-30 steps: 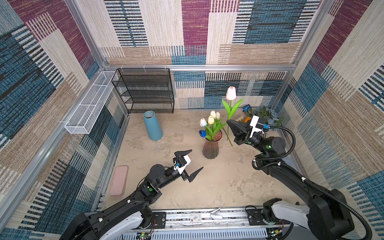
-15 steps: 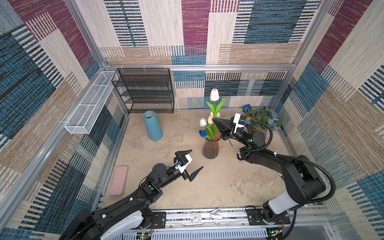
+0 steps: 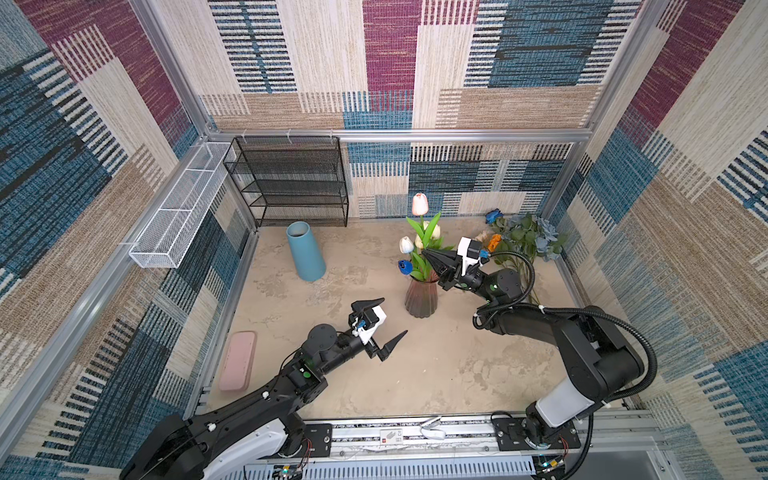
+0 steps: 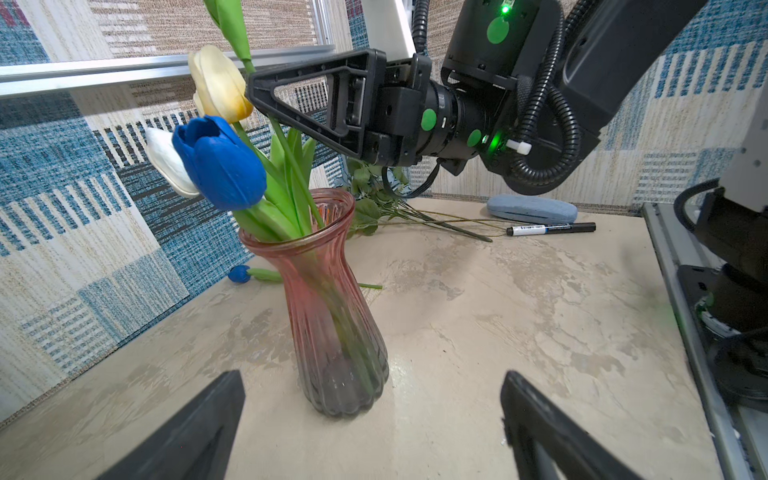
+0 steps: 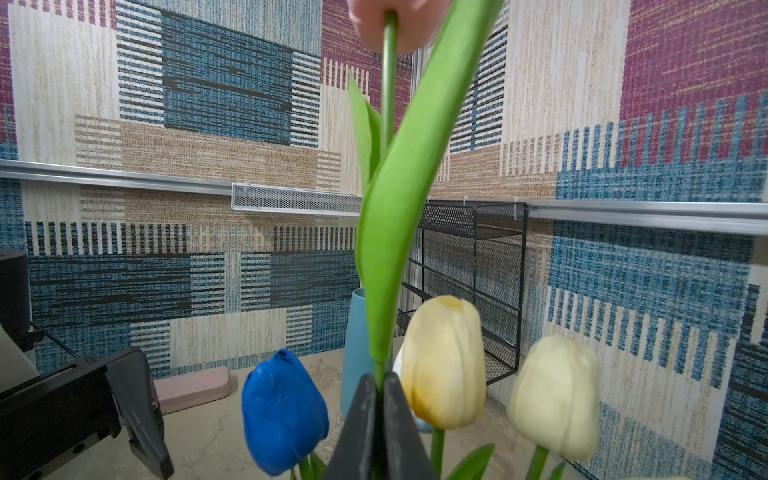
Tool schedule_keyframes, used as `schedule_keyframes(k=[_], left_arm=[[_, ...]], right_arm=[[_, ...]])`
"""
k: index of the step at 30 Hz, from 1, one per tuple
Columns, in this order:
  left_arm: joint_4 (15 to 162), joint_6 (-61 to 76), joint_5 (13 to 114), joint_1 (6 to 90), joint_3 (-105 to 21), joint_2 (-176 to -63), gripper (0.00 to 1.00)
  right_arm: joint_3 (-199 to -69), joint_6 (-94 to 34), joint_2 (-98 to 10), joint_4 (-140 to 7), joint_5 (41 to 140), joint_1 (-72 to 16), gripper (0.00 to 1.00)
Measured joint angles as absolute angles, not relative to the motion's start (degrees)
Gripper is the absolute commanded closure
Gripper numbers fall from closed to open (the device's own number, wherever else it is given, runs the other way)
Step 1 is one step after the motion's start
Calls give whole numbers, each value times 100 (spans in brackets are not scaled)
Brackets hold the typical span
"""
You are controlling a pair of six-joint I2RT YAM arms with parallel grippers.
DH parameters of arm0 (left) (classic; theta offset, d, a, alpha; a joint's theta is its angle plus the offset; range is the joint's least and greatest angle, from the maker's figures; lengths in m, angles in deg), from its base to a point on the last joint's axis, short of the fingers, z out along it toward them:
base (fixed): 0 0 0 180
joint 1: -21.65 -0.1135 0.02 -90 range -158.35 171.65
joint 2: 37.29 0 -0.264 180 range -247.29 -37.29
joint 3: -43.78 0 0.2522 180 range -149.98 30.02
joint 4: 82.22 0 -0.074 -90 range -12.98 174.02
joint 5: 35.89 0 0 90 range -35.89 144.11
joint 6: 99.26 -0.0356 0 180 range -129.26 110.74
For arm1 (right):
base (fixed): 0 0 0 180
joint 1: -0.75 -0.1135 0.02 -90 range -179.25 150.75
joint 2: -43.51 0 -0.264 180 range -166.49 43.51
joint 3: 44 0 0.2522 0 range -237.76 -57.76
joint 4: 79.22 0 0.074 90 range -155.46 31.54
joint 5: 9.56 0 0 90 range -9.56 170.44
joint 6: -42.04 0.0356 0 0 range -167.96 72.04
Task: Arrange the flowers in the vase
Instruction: 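Lower the pink tulip stem into the vase and open the right gripper, then move the right gripper back down over the remaining blue tulip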
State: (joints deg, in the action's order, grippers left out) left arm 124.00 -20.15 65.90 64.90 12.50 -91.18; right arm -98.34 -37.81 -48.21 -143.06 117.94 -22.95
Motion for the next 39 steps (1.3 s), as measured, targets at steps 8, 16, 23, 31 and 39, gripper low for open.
schedule_keyframes(k=[8, 16, 23, 31, 39], left_arm=[[12422, -2017, 6614, 6490, 1187, -9271, 1], [12424, -2017, 6634, 6490, 1187, -9288, 1], [12499, -2017, 6634, 6490, 1182, -9463, 1], [12807, -2013, 6660, 6490, 1150, -9756, 1], [12831, -2011, 6656, 6490, 1193, -9574, 1]], right_arm=[[-9539, -4371, -4115, -13128, 11405, -2295, 49], [-9191, -4705, -2745, -12368, 11018, -2295, 36], [-9001, -4871, -1623, -12077, 10334, -2127, 28], [-10444, -3997, -3671, -10164, 9510, -757, 37], [-13515, -4100, -6856, -6615, 9387, -708, 51]])
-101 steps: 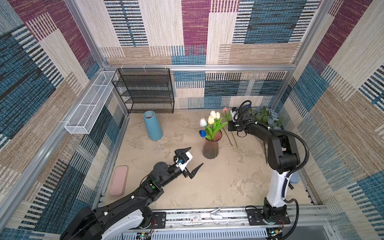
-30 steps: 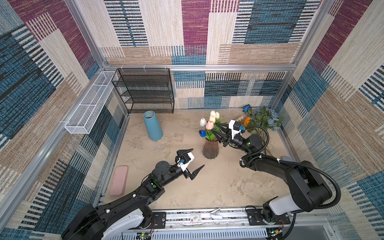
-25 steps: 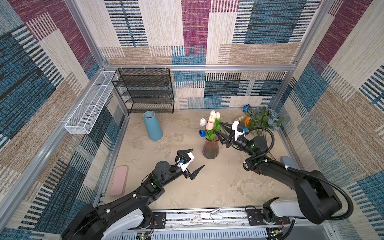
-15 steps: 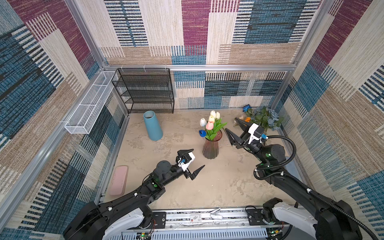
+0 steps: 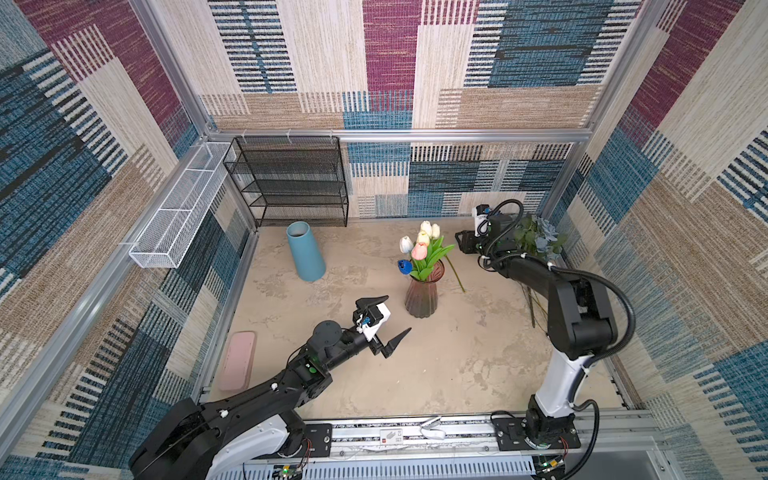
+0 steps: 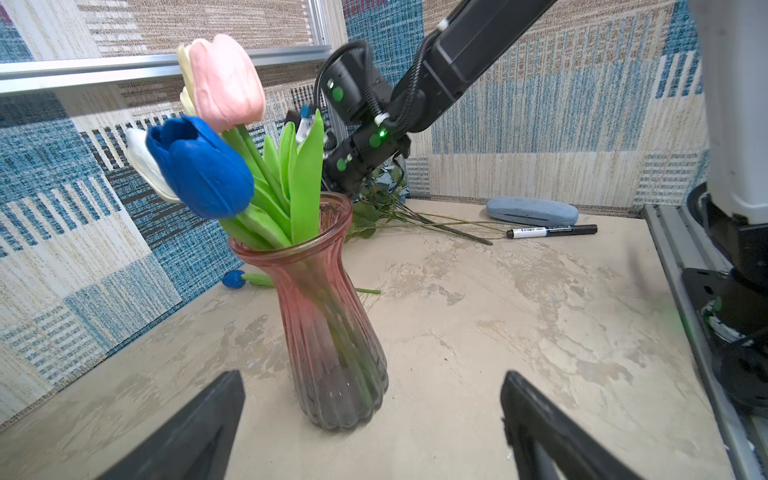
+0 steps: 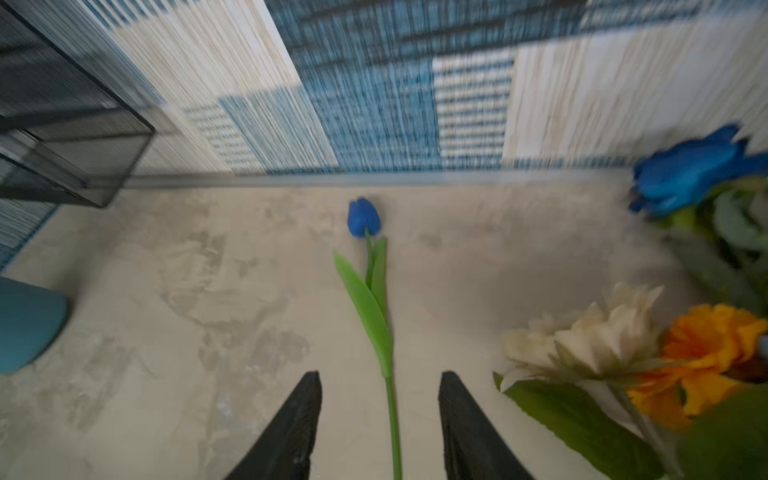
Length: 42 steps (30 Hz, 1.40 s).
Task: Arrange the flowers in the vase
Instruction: 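Move the right gripper back down over the remaining blue tulip, then grasp the blue tulip stem with the right gripper and lift it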
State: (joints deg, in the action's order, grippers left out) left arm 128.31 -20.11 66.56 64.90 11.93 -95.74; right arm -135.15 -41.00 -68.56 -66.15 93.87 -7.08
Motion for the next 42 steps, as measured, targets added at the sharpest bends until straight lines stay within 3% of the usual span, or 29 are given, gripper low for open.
schedule_keyframes(k=[7, 13, 27, 30, 36, 42], left_arm=[[12813, -2013, 6643, 6490, 1228, -9441, 1], [12774, -2013, 6603, 6490, 1252, -9406, 1], [12638, -2015, 6590, 6490, 1252, -9432, 1], [12612, -2015, 6590, 6490, 1250, -9334, 1], [12505, -2015, 6588, 6490, 1246, -9063, 1], [12363, -2015, 6579, 6490, 1257, -8816, 1]], right_arm=[[-15266, -4535, -8224, -5017, 9256, -958, 54], [-15602, -4784, -8642, -4315, 8819, -1080, 56], [-16050, -5061, -9031, -4309, 8318, -1163, 96], [-16087, -5064, -9037, -4291, 8279, -1167, 100], [-15471, -4967, -8344, -4230, 8447, -1161, 100], [-14066, -4578, -6076, -5124, 8762, -1161, 100]])
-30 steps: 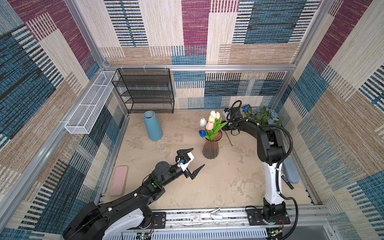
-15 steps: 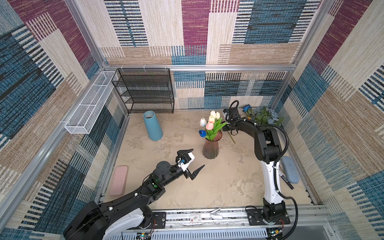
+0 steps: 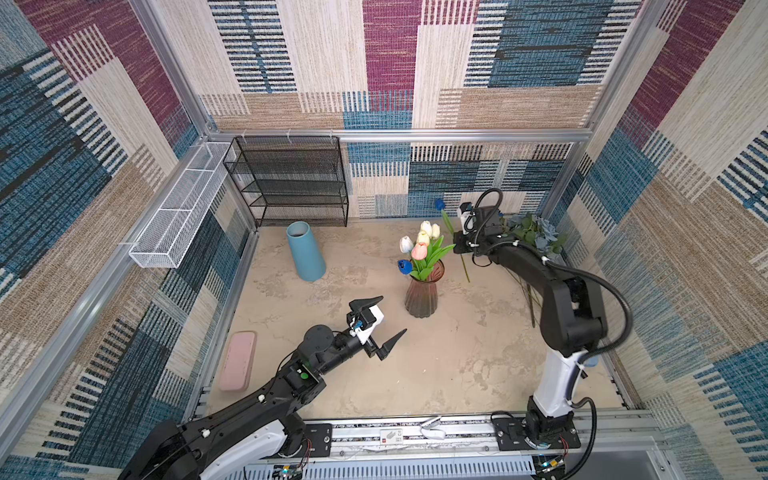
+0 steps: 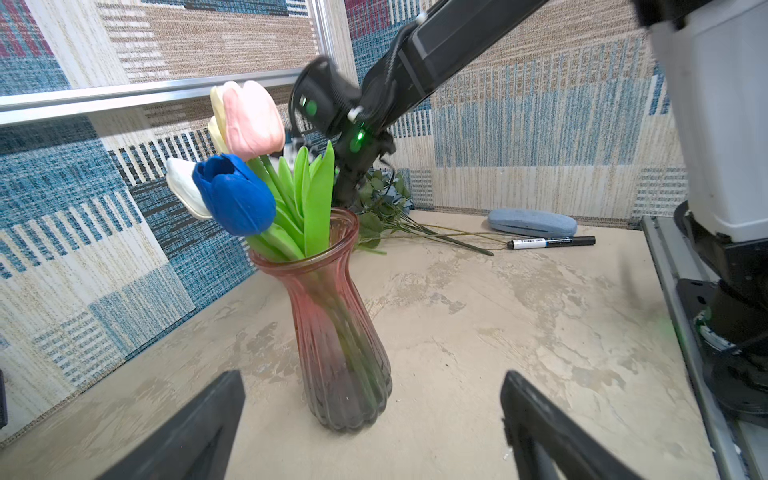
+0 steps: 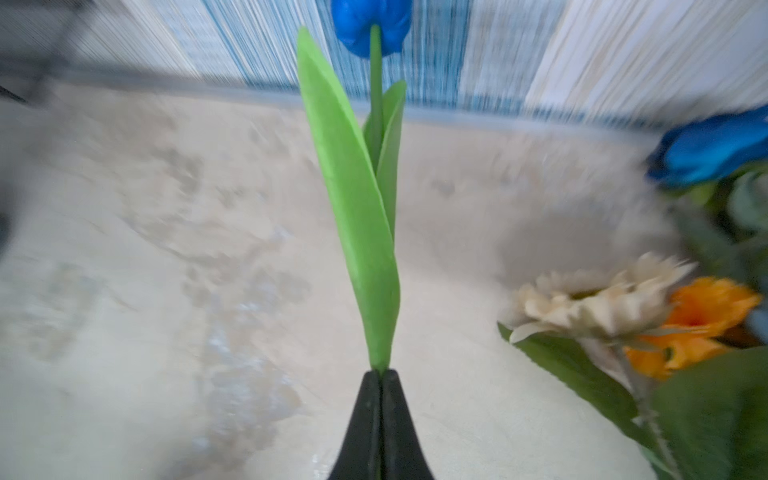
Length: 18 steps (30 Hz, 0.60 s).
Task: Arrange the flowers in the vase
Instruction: 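Grasp the blue tulip stem with the right gripper and lift it, then carry the blue tulip over the pink vase and lower its stem in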
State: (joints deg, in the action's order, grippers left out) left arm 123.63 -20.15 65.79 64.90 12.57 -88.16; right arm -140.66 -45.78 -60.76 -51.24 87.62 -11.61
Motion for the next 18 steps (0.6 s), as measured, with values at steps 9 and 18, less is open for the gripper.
schedule_keyframes(k=[9, 18], left_arm=[[12455, -2015, 6496, 6490, 1268, -9030, 1], [12881, -2011, 6547, 6490, 1130, -9590, 1]], right_arm=[[-11156, -3768, -2605, -8556, 9676, -1194, 100], [-9939, -2686, -2458, -12326, 11050, -1552, 100]])
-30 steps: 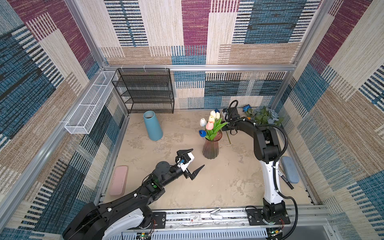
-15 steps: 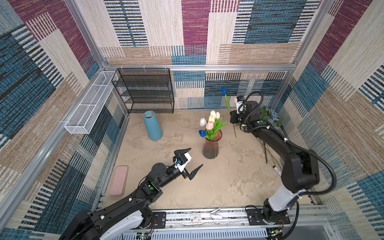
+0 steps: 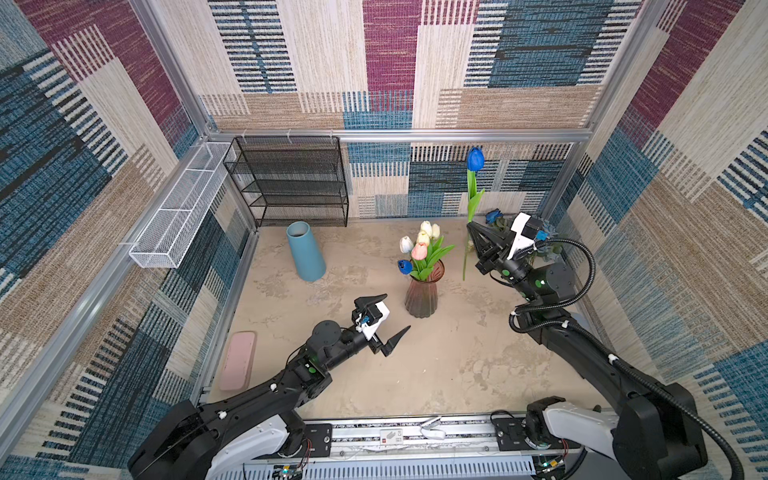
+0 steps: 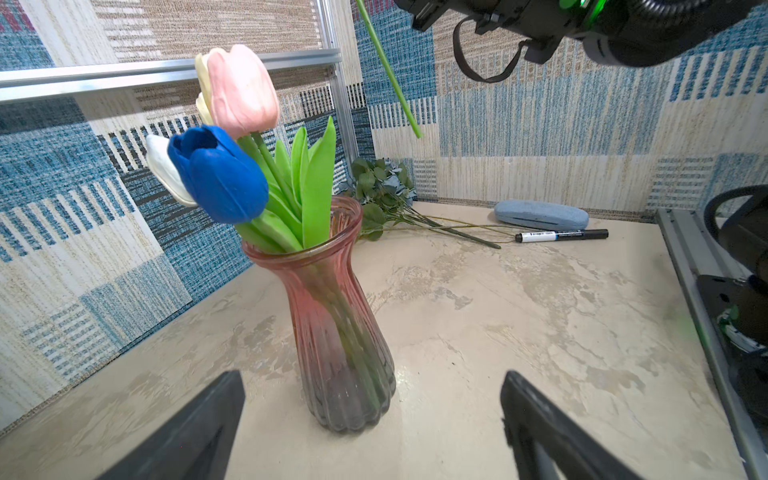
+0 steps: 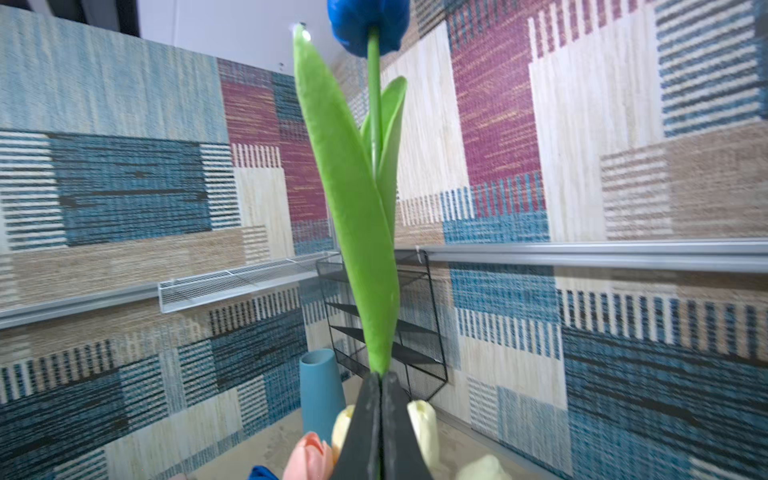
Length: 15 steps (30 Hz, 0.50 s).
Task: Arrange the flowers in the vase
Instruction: 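Carry the blue tulip over the pink vase and lower its stem in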
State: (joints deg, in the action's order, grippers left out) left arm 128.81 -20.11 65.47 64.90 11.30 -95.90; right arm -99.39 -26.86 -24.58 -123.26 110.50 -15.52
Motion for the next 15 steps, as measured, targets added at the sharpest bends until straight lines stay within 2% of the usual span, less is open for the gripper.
schedule_keyframes(k=[7, 15], left_arm=[[12960, -1993, 6630, 6490, 1228, -9561, 1], [12907, -1993, 6582, 6490, 1287, -9262, 1]], right_arm=[[-9821, -2465, -3339, -14140, 11387, -1852, 100], [-9972, -2408, -4375, -14866, 11492, -1954, 100]])
